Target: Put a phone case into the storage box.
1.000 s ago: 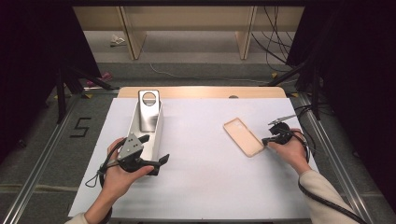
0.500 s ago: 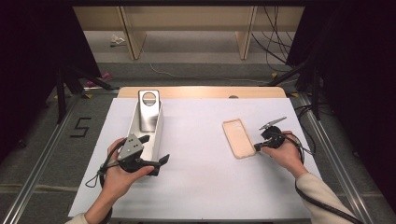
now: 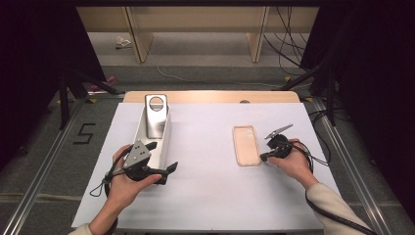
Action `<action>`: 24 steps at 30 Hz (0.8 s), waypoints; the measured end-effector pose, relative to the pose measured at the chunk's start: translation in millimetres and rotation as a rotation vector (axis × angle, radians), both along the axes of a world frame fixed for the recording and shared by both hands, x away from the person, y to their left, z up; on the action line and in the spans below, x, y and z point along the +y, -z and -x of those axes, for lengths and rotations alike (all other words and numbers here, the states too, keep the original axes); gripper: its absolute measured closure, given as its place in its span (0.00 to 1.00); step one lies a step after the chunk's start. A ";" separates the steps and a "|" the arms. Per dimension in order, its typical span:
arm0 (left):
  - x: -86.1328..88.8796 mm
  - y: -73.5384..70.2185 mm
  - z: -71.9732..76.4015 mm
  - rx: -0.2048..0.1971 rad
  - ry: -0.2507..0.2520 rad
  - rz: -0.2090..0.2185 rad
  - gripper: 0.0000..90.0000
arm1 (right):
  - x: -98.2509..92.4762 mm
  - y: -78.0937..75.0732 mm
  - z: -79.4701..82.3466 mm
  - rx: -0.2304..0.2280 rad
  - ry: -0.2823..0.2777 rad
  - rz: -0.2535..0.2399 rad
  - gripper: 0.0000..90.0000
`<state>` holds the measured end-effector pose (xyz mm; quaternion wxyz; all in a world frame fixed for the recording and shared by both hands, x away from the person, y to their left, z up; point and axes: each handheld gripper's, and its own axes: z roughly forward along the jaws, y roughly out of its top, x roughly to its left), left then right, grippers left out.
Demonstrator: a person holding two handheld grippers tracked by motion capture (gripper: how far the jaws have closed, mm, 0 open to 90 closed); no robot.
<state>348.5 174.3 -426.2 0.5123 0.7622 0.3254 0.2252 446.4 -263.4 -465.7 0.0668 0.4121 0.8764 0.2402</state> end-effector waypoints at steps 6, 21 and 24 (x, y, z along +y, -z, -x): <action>-0.1 0.2 0.0 0.001 0.000 0.000 0.02 | 1.9 0.1 0.5 0.004 -0.006 -0.004 1.00; -0.5 0.4 0.2 0.002 0.001 0.000 0.02 | 6.2 -0.9 1.6 -0.007 -0.034 0.009 1.00; -0.4 0.3 0.1 0.002 0.002 0.000 0.02 | 6.3 -4.2 1.2 -0.012 -0.054 0.038 0.88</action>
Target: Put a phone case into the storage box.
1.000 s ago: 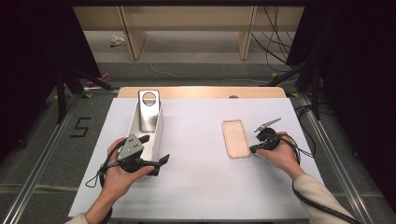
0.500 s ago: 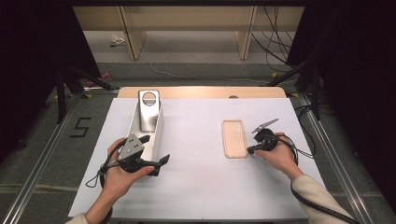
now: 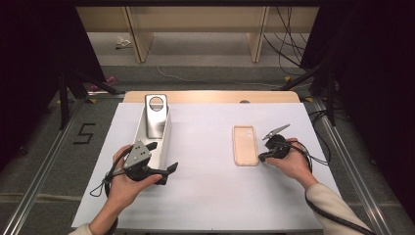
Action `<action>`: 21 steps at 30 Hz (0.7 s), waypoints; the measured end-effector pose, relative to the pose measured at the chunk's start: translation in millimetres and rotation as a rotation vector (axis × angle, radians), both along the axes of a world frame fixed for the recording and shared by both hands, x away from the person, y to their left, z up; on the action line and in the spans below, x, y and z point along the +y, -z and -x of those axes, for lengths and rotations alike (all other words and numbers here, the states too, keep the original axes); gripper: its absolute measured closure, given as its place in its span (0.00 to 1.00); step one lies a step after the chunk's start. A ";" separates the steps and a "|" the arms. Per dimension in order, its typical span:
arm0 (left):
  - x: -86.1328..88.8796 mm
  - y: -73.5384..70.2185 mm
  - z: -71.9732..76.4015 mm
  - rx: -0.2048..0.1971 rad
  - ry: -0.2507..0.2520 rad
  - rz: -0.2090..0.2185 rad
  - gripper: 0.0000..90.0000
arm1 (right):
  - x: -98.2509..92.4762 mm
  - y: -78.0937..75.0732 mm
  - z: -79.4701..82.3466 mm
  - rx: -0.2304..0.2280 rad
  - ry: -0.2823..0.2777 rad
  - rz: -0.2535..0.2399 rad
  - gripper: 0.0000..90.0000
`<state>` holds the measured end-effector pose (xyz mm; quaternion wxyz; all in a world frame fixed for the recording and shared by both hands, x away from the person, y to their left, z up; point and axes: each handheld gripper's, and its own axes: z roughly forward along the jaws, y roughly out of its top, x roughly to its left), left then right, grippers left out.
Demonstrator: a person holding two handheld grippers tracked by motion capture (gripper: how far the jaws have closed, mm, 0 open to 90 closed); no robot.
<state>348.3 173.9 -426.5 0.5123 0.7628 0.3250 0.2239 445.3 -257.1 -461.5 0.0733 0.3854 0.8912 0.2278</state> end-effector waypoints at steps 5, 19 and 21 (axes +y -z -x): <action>0.2 -0.3 0.0 -0.002 0.001 -0.003 0.02 | -0.1 -7.2 -0.3 -0.059 -0.038 0.078 0.69; -0.5 0.7 -0.2 0.001 0.002 -0.003 0.02 | 27.9 -19.7 9.0 -0.143 -0.281 0.210 0.25; -0.4 0.5 -0.2 0.001 0.002 -0.003 0.02 | 34.5 -19.2 10.6 -0.151 -0.315 0.234 0.24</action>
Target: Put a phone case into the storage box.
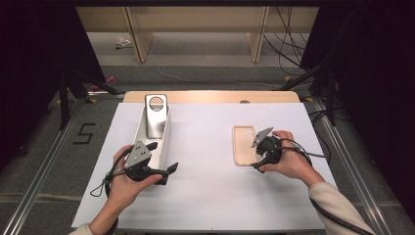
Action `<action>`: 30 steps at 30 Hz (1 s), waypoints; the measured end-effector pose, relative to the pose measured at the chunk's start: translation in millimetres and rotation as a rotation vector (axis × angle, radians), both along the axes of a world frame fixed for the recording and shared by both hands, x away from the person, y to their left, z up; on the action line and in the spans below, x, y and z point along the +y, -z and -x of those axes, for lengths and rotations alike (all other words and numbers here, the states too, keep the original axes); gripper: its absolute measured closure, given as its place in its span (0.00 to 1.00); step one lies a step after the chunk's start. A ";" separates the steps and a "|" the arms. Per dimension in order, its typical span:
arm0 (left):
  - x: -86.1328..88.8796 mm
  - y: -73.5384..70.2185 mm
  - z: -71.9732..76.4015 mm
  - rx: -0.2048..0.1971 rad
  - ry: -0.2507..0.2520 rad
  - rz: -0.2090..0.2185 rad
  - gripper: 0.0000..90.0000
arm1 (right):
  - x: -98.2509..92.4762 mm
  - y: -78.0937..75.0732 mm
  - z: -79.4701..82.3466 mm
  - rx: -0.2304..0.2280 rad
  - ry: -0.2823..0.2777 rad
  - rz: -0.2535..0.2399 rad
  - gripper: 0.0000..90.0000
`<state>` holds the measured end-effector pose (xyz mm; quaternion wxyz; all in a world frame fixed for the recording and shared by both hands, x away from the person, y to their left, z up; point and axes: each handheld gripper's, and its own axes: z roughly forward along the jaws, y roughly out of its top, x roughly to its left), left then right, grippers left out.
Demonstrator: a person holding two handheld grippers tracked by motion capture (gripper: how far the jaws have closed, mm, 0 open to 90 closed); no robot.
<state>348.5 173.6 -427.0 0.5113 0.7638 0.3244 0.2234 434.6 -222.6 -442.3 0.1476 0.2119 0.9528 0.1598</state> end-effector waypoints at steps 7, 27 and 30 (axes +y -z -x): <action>0.0 0.1 0.2 0.000 0.000 0.001 0.02 | 19.5 1.3 3.9 -0.028 -0.087 0.096 0.26; 0.1 0.0 0.2 0.000 0.001 0.003 0.02 | 44.3 13.3 -3.6 -0.061 -0.191 0.291 0.33; 0.0 0.1 0.1 0.000 0.002 0.004 0.02 | 45.0 13.8 -4.4 -0.060 -0.202 0.307 0.34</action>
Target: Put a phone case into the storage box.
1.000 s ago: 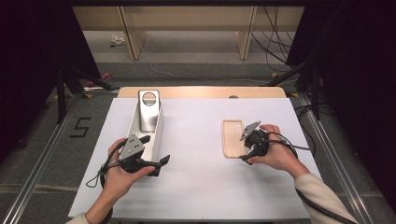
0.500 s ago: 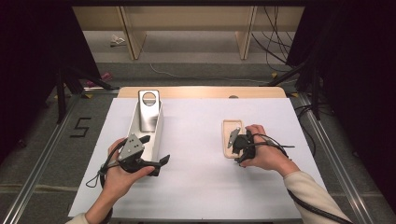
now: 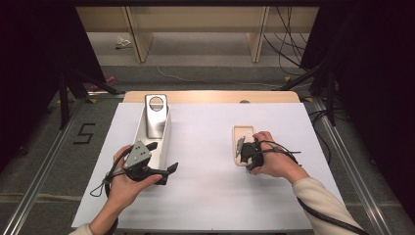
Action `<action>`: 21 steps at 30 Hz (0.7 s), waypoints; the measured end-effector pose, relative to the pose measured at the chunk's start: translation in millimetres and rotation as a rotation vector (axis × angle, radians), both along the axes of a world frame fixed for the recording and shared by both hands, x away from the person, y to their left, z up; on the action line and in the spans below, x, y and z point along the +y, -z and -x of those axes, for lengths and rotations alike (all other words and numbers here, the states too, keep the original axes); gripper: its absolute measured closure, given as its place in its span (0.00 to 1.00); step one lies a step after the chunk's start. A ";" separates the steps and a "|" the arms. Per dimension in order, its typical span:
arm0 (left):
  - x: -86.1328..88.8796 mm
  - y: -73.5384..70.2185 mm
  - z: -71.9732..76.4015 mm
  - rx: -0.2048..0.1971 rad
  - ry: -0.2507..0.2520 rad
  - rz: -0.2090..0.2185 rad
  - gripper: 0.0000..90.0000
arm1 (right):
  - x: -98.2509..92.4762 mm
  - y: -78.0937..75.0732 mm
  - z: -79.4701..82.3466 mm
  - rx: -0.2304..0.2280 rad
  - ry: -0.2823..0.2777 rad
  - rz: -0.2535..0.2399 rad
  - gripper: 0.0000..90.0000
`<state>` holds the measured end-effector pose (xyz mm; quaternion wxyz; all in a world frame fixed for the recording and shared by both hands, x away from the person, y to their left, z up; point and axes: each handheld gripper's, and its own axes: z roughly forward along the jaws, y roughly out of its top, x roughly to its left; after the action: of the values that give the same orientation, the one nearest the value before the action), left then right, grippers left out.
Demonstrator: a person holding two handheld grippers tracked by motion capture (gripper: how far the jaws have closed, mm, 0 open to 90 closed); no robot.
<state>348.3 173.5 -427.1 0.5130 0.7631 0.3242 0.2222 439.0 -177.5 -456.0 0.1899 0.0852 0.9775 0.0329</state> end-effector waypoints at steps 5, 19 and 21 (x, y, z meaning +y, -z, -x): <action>-0.3 0.5 -0.1 0.000 0.001 -0.001 0.02 | 0.8 -0.3 -1.1 0.019 -0.028 -0.002 0.41; -0.5 0.2 0.2 0.000 0.003 -0.001 0.02 | 4.7 -0.7 0.3 0.063 -0.062 0.011 0.61; -0.7 0.3 0.2 0.000 0.004 -0.002 0.02 | 5.2 -0.6 0.6 0.069 -0.077 0.015 0.66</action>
<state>348.2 172.9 -427.4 0.5127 0.7643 0.3223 0.2216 438.4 -172.3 -455.4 0.1551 0.0474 0.9863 0.0298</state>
